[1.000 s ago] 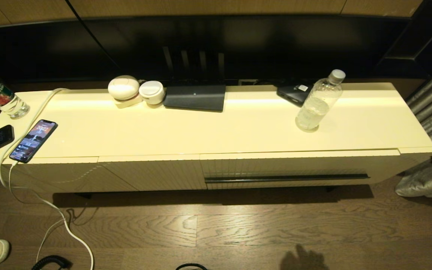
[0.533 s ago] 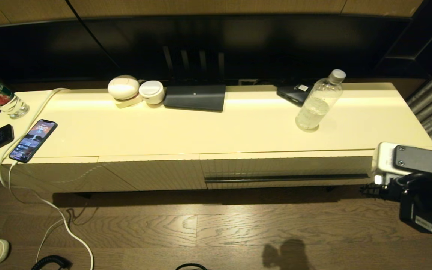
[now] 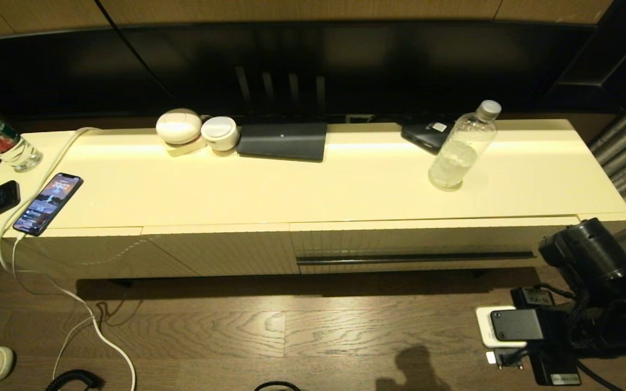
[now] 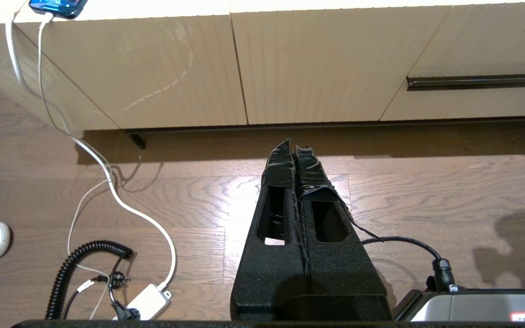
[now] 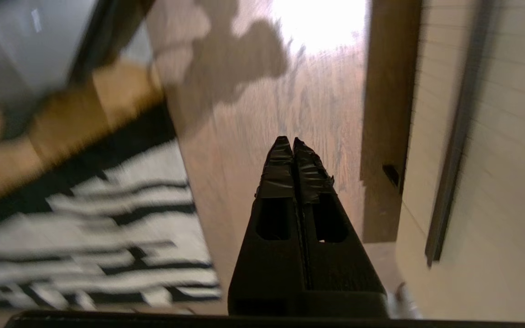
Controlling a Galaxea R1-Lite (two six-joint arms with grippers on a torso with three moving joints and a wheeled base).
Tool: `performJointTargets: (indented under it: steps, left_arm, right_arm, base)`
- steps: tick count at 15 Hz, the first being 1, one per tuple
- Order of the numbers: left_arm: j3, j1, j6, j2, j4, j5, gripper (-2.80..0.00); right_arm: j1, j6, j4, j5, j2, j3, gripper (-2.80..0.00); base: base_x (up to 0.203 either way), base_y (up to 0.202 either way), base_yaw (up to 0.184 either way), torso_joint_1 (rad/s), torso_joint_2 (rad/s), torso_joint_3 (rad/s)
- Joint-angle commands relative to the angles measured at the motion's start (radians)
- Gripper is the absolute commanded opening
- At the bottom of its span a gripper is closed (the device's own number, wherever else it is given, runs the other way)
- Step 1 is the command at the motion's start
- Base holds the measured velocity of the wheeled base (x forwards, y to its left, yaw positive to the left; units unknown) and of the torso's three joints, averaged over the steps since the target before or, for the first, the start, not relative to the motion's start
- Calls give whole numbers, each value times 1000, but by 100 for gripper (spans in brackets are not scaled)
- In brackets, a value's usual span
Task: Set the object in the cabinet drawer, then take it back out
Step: Open the drawer
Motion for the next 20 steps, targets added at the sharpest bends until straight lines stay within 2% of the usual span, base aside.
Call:
performJointTargets:
  steps: [1,8,10,11,16,19,20]
  left_arm:
    - [2,0,0,0,0,1,-280]
    - [2,0,0,0,0,0,-280]
    - [2,0,0,0,0,1,-280]
    - [2,0,0,0,0,1,-280]
    - [2,0,0,0,0,1,-280]
    - [3,0,0,0,0,1,-280]
    - [2,0,0,0,0,-1,-280]
  right_arm:
    - [-16,-48,-76,-1,89,51,-280]
    - [-47,-58,-474,-25,326,69,-280]
    - [-62,-117,-532,-15,348,60,-280]
    - [-67,-129,-537,-12,352,62,0]
    - [-85,-156,-537,-10,382,42,0]
    - [-111,-256,-537,55,411,-1,0]
    - [-116,-264,-537,63,413,-4,0]
  base:
    - [0,0,0,0,0,0]
    - [0,0,0,0,0,0]
    - [0,0,0,0,0,0]
    - [0,0,0,0,0,0]
    - [0,0,0,0,0,0]
    - [0,0,0,0,0,0]
    - [0,0,0,0,0,0]
